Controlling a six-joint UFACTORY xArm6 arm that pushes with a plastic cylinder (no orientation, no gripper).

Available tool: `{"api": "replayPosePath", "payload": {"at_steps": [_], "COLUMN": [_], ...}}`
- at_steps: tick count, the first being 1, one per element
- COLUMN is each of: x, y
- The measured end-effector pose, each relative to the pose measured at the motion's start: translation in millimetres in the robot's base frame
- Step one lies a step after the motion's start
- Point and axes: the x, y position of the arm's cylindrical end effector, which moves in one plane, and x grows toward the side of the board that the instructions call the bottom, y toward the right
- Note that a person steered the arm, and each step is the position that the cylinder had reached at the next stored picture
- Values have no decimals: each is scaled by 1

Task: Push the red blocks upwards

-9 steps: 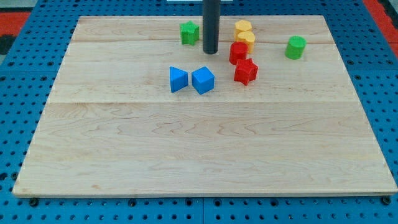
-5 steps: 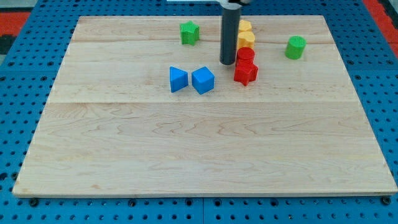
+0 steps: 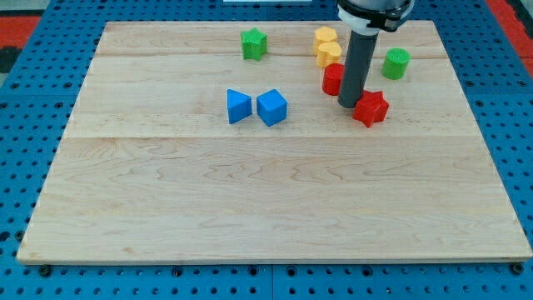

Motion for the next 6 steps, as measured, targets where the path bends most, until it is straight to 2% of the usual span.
{"api": "replayPosePath", "payload": {"at_steps": [1, 2, 4, 6], "x": [-19, -21, -24, 29], "y": [-3, -15, 60, 63]}}
